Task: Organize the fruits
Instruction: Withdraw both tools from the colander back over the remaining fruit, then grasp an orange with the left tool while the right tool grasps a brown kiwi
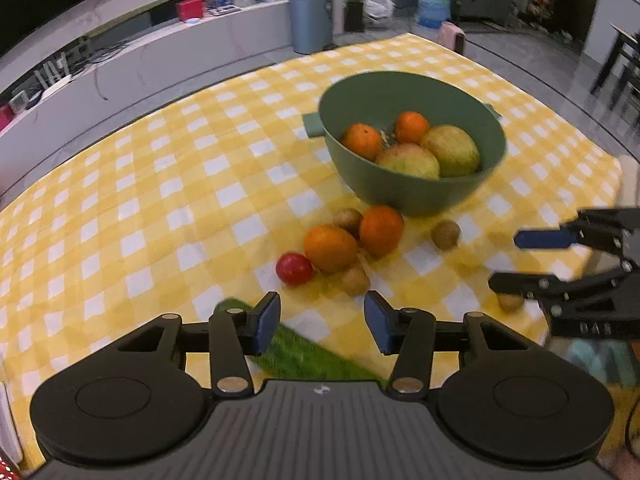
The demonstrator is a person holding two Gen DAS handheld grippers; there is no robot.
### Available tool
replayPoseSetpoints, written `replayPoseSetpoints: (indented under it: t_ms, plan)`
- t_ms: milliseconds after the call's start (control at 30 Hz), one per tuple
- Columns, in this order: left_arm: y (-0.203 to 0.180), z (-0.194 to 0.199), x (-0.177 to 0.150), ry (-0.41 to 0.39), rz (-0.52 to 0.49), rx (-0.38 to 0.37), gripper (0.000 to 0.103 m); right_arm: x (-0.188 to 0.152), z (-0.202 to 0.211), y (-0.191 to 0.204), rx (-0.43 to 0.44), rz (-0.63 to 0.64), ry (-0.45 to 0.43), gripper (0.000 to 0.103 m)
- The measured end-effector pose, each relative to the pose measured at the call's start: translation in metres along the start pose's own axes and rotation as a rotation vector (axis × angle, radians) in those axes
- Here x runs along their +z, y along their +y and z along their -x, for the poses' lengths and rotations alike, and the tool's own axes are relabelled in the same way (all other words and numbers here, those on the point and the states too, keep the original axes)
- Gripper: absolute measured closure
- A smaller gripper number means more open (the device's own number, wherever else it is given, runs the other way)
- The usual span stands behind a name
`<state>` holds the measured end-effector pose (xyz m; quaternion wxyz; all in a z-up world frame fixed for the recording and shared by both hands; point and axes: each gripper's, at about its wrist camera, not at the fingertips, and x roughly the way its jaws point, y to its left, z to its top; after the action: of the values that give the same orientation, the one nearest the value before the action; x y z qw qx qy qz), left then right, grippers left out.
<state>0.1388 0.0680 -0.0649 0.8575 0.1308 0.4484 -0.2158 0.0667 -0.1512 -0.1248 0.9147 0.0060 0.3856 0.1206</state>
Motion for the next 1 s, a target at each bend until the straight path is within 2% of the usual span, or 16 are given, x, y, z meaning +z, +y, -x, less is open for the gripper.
replayPoseSetpoints:
  t_ms: [200, 533, 867, 1000]
  plan:
    - [-0.009, -0.02, 0.013, -0.036, 0.014, 0.006, 0.045, 0.009, -0.01, -0.001, 0.011, -0.014, -0.03, 0.054]
    - [-0.017, -0.056, 0.02, -0.019, 0.002, 0.03, 0.045, 0.014, -0.037, -0.007, -0.002, -0.014, -0.006, 0.064]
    - [-0.03, -0.076, 0.023, 0.009, -0.095, 0.102, 0.045, 0.018, -0.054, -0.006, 0.012, 0.009, 0.007, 0.065]
    - [-0.03, -0.078, 0.026, 0.005, -0.094, 0.108, 0.045, 0.016, -0.059, -0.005, 0.012, 0.023, 0.018, 0.072]
